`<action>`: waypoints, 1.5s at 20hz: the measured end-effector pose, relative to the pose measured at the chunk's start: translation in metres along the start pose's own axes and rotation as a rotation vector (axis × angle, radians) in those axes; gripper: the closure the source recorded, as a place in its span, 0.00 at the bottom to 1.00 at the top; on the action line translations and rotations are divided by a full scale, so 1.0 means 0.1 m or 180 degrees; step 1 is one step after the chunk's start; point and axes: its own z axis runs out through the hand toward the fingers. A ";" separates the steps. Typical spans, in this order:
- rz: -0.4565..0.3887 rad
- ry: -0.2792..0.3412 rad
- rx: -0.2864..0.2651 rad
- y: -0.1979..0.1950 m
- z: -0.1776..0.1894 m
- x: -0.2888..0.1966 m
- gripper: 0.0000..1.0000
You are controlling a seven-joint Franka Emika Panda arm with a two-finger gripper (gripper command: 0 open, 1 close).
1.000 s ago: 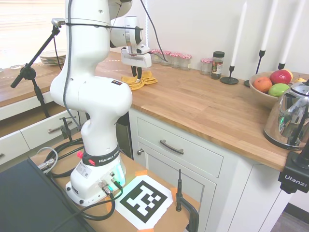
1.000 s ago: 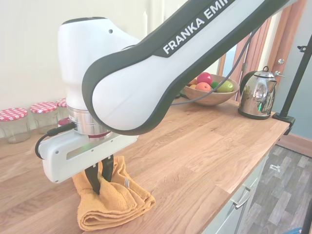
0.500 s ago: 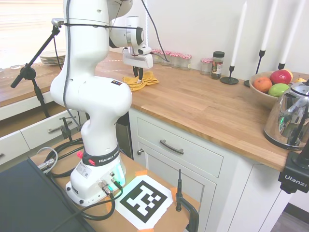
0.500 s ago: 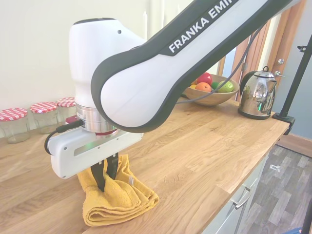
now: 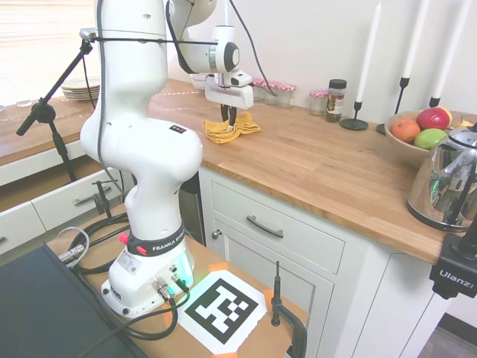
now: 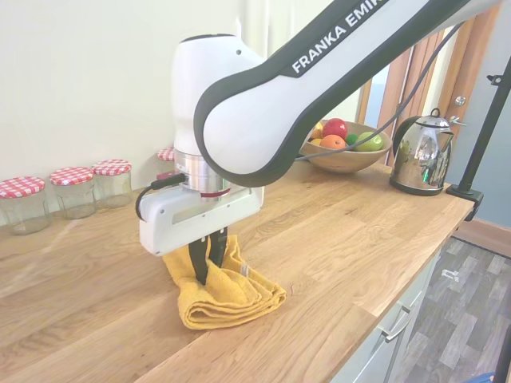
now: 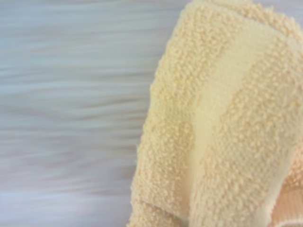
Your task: Wipe the counter
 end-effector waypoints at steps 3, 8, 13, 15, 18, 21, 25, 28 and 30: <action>0.0046 -0.0032 -0.0007 0.30 0.00 0.37 1.00; 0.0121 -0.0110 0.0031 0.76 0.00 0.91 1.00; 0.0190 -0.0185 0.0103 1.09 0.01 1.26 1.00; 0.0226 -0.0216 0.0142 1.23 0.02 1.40 1.00; 0.0283 -0.0249 0.0203 1.48 0.02 1.62 1.00; 0.0344 -0.0270 0.0259 1.76 0.02 1.84 1.00; 0.0411 -0.0293 0.0322 2.08 0.03 2.05 1.00; 0.0459 -0.0307 0.0364 2.31 0.03 2.19 1.00; 0.0501 -0.0323 0.0395 2.49 0.04 2.28 1.00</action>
